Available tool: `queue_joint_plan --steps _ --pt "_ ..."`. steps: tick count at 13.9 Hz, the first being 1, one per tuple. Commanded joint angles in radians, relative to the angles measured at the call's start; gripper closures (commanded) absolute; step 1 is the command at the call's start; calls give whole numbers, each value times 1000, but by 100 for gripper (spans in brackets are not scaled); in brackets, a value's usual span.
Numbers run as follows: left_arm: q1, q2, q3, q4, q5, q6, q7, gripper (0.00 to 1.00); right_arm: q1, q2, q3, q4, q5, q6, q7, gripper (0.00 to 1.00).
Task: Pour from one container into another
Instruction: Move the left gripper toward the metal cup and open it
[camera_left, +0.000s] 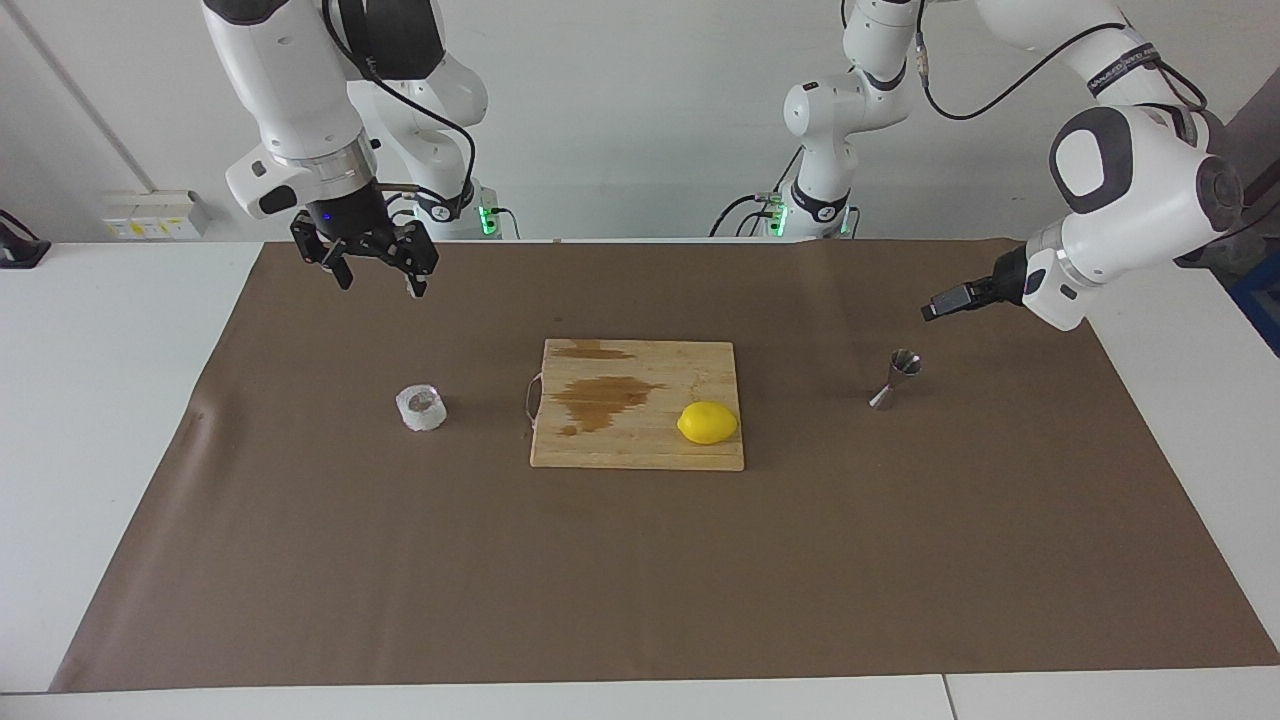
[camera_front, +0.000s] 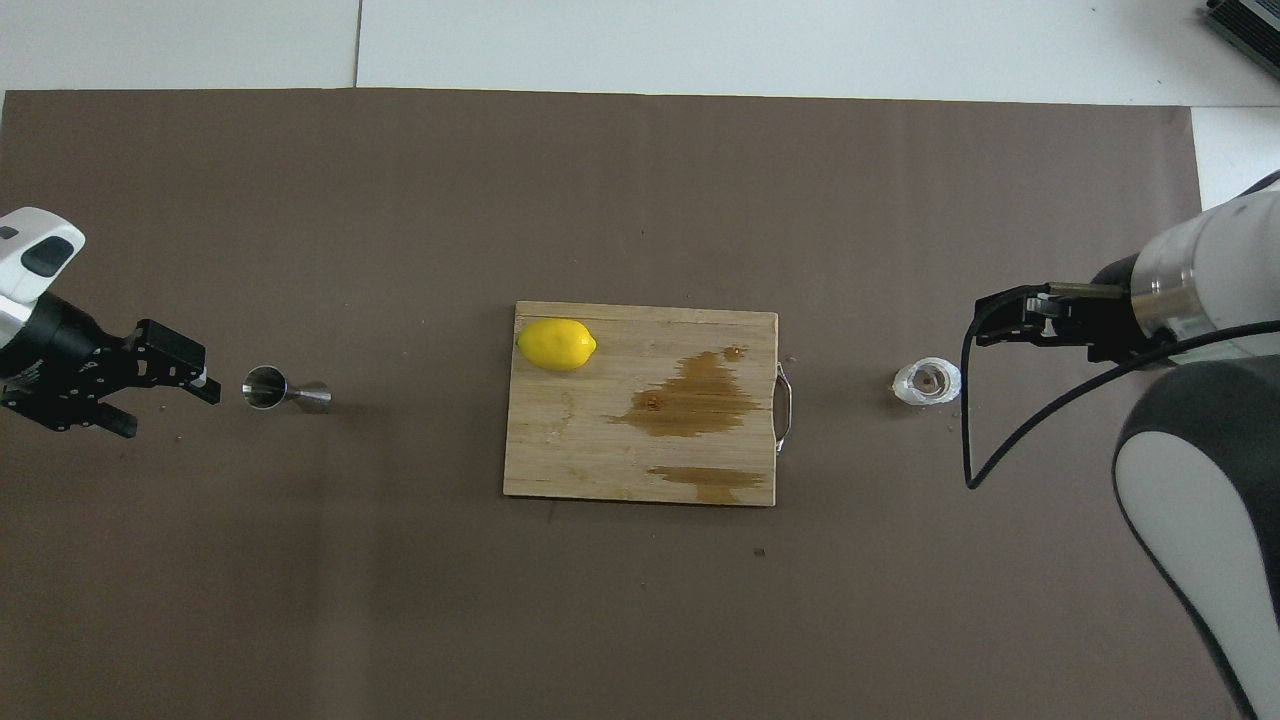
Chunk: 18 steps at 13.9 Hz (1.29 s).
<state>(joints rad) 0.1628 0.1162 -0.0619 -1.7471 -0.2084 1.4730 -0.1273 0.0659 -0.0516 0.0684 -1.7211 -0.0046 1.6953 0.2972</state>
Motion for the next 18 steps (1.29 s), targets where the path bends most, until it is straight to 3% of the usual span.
queue_joint_plan --steps 1,5,8,14,18 --pt "7 -17 -3 -5 -20 -49 -17 0 -17 -7 5 5 32 -14 -26 0" --pt "11 9 14 12 -66 -132 -15 0 -17 -7 4 5 32 -14 -26 0" --pt "11 83 28 89 -87 -229 -15 0 -17 -7 4 5 32 -14 -26 0" --pt "-8 200 180 100 -291 -230 -95 0 -17 -7 5 5 32 -14 -27 0" --pt "-8 204 218 58 -423 -191 -198 0 -17 -7 4 5 32 -14 -27 0"
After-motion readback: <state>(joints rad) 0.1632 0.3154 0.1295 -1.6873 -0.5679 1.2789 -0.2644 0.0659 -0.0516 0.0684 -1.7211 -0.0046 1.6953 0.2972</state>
